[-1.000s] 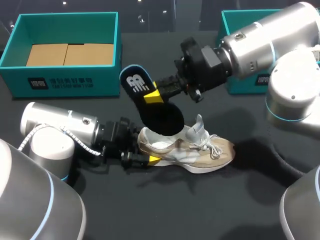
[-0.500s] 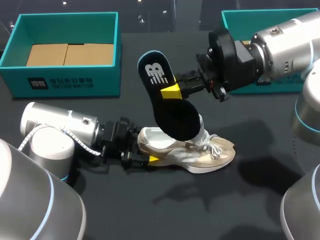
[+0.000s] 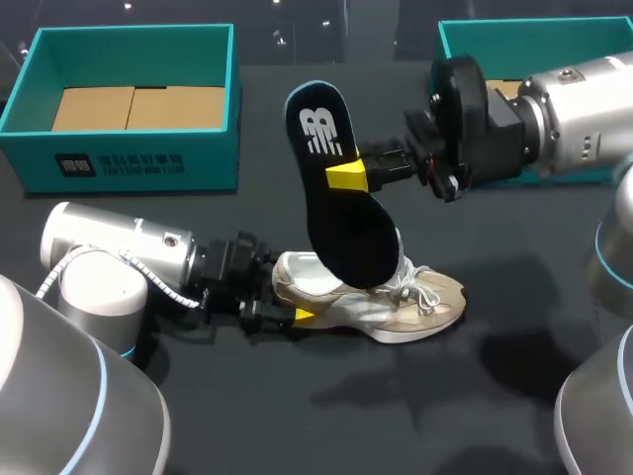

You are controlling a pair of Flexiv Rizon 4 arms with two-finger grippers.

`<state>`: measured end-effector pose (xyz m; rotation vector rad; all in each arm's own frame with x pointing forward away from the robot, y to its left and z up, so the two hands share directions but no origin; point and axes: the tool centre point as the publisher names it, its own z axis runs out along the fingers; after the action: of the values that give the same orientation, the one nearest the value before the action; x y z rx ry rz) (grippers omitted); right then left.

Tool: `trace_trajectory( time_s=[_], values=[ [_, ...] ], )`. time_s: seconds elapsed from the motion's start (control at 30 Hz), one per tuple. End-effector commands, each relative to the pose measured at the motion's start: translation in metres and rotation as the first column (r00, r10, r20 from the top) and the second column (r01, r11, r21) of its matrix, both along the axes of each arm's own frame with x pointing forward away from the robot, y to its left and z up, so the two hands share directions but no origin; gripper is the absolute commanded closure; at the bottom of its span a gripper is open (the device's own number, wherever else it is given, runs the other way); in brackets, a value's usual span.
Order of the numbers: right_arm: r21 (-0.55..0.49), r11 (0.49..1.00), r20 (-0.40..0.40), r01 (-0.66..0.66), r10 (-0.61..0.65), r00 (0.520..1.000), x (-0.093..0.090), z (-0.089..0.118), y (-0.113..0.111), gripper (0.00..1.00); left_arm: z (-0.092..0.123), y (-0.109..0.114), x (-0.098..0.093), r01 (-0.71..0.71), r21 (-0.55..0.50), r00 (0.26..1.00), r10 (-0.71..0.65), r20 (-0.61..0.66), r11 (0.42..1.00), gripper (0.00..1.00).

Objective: Take the shoe out of the shoebox, open the shoe tongue, remove and reinsert the insole, then place the shoe into the shoebox

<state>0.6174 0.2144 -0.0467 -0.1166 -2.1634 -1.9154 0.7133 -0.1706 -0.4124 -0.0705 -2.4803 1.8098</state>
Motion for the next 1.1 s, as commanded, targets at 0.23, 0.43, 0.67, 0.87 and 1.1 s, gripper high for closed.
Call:
trace_trajectory(
  time_s=[0.23,0.43,0.67,0.87,1.1],
  values=[
    [0.017,0.997,0.009,0.078,-0.078,0.997,-0.026,-0.004,-0.015,1.00,-0.002,0.000,0.001,-0.001,0.002,1.000,0.001,0.001,1.000,1.00],
    [0.005,0.990,-0.020,0.140,-0.140,0.990,-0.032,-0.003,-0.025,1.00,-0.002,0.000,0.001,-0.001,0.002,1.000,0.001,0.001,1.000,1.00],
    [0.002,0.974,-0.033,0.227,-0.227,0.973,-0.049,-0.001,-0.040,1.00,-0.002,0.000,0.001,-0.001,0.002,1.000,0.001,0.001,1.000,1.00],
    [0.005,0.968,-0.030,0.252,-0.252,0.967,-0.057,-0.001,-0.046,1.00,-0.002,0.000,0.001,-0.001,0.002,1.000,0.001,0.001,1.000,1.00],
    [-0.003,0.968,-0.038,0.250,-0.250,0.967,-0.062,-0.003,-0.049,1.00,-0.002,0.000,0.001,-0.001,0.002,1.000,0.001,0.001,1.000,1.00]
  ],
)
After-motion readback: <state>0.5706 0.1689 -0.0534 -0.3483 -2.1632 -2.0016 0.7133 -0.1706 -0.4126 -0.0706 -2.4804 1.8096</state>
